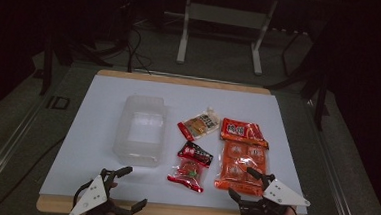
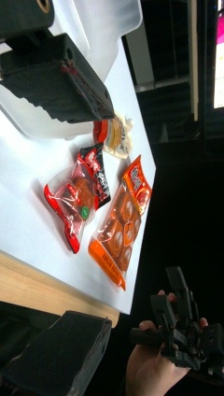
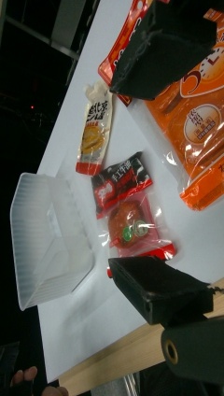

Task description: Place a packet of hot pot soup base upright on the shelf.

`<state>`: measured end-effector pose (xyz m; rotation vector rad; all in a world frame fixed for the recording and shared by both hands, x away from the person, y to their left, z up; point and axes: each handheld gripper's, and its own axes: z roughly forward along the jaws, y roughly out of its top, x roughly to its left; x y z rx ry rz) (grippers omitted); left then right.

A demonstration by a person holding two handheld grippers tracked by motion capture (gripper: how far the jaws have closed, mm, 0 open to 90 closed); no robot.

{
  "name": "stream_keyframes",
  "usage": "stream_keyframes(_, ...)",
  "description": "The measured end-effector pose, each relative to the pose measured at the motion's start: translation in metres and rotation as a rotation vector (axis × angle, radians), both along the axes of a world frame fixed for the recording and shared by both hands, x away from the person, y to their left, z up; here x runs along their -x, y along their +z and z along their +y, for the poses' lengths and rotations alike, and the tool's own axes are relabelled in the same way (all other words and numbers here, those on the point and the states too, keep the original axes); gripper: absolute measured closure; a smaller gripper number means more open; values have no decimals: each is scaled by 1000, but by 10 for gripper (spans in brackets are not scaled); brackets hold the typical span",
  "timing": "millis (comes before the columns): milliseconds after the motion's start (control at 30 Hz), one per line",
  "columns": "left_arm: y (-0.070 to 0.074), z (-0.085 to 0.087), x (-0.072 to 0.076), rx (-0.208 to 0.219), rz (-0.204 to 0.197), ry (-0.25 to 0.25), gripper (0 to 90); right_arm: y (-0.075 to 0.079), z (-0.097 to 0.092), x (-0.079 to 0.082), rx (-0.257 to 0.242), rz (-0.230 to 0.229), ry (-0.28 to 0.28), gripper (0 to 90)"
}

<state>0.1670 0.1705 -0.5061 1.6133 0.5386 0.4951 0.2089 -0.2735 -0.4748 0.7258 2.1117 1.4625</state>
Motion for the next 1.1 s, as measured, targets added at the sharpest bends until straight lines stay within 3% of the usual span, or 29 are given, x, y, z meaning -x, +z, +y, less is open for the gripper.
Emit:
stream_keyframes(100, 0, 0, -1, 3, 1, 7, 29, 0, 1, 0, 5, 5, 5, 142)
stream_keyframes(200, 1, 3, -2, 39, 33, 2, 29, 1, 3, 1, 12, 15, 18, 177)
stream_keyframes(367, 2, 2, -2, 4, 40, 25, 29, 2, 4, 1, 3, 24, 31, 177)
stream_keyframes(400, 1, 1, -3, 3, 60, 7, 28, 3, 4, 1, -3, 28, 37, 171)
stream_keyframes(533, 2, -2, -2, 1, 63, -13, 28, 7, 5, 1, -5, 32, 72, 133)
stream_keyframes(633, 2, -2, -2, 7, 55, -15, 27, 14, 7, 5, 26, -8, 73, 116)
stream_keyframes(800, 2, 1, -3, 13, 53, 8, 27, 36, 7, 7, -8, -60, 81, 111)
stream_keyframes(900, 1, 1, -4, 14, 54, 14, 26, 51, 4, 4, 5, -92, 59, 111)
stream_keyframes(1100, 1, 0, -5, 3, 58, 14, 26, 67, -4, -7, -29, -103, 21, 100)
